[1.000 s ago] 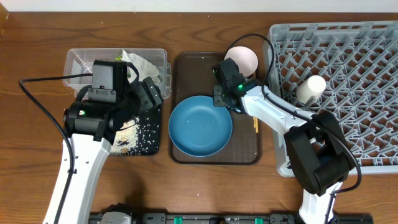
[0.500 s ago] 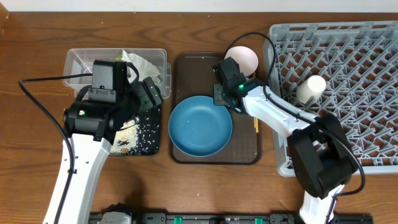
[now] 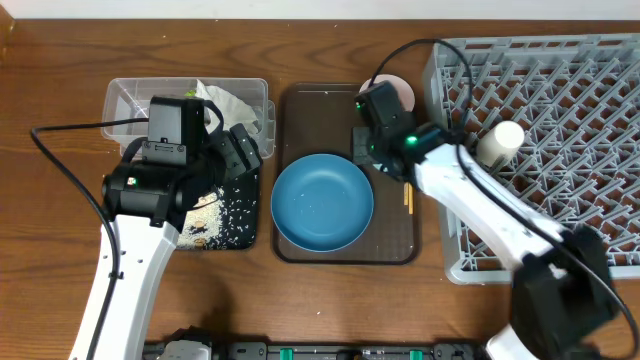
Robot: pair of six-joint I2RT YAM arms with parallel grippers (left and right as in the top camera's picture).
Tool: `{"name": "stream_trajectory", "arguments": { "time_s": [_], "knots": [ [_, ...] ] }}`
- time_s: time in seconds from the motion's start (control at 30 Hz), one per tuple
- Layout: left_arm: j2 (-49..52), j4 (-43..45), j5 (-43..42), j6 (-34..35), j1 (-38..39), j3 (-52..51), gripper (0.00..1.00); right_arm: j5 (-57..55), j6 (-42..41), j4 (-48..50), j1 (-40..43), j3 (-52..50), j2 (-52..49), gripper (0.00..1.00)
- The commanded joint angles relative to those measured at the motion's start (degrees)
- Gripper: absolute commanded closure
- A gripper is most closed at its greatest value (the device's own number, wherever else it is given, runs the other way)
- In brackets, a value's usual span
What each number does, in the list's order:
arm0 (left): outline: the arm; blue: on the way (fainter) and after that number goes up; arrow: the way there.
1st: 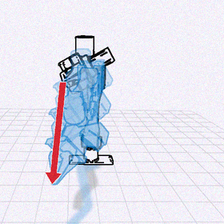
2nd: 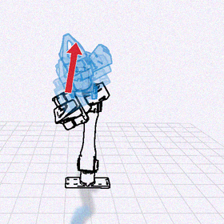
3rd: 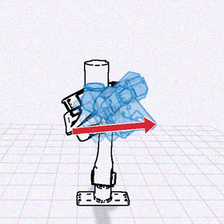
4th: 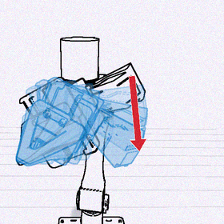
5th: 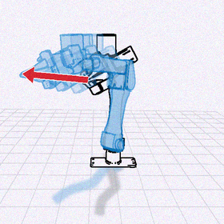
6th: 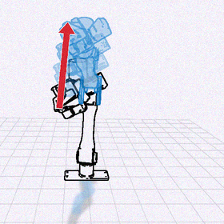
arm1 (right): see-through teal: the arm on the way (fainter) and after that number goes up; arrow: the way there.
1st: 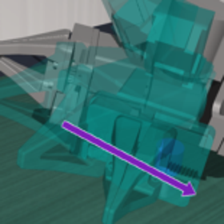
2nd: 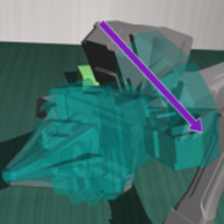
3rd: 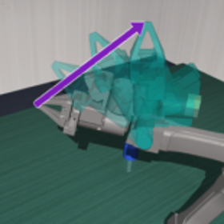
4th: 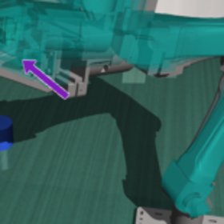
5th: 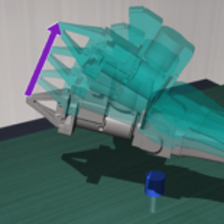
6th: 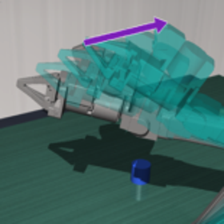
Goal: Sort waste into correct bins and load items into the dishwasher rack
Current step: 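Lift the light-blue bowl and carry it right over the rack, then set the light-blue bowl in the rack's upper area and release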
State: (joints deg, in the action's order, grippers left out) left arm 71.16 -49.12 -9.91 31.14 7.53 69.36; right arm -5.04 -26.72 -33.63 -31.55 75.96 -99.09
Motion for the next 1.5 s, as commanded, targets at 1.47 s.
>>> {"name": "stream_trajectory", "arguments": {
  "time_s": [1.47],
  "knots": [
    [0.22, -0.11, 0.33, -0.42, -0.28, 1.27, 0.10, 92.37, -1.40, 55.01, 54.01, -0.26, -24.76, 0.99]
  ]
}}
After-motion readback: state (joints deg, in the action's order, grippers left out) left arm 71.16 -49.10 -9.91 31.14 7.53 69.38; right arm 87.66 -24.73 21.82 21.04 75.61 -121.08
